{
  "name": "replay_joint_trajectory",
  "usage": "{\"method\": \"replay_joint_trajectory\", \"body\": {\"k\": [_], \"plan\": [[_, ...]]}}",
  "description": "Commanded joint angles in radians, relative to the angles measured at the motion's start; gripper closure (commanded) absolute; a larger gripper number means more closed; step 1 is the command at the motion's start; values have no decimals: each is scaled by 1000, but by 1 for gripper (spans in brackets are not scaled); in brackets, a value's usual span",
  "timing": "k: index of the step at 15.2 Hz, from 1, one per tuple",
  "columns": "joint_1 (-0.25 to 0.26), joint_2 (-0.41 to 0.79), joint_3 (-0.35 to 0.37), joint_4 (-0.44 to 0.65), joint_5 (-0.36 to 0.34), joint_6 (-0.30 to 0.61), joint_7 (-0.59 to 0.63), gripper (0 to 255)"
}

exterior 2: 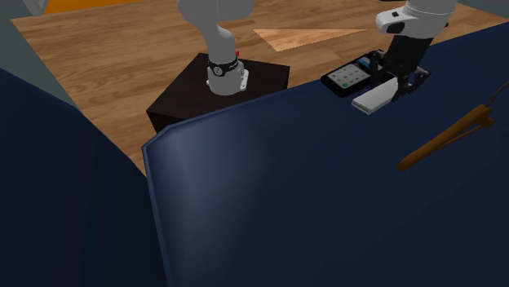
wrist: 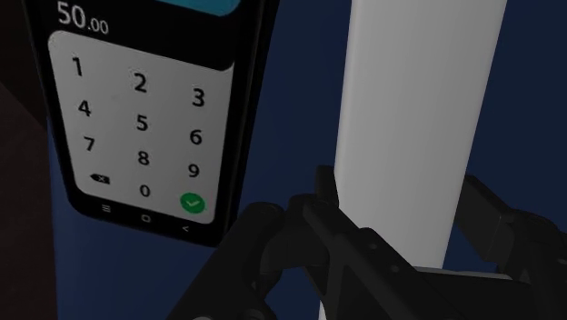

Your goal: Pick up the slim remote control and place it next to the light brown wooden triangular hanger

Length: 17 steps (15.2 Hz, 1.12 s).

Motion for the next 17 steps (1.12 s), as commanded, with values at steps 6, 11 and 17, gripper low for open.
{"method": "replay_joint_trajectory", "body": {"k": [6,11,17], "plan": [[17,45,-22,-32,-45,64,27,255],[17,45,-22,-32,-45,64,27,255],[17,45,-22,-32,-45,64,27,0]]}}
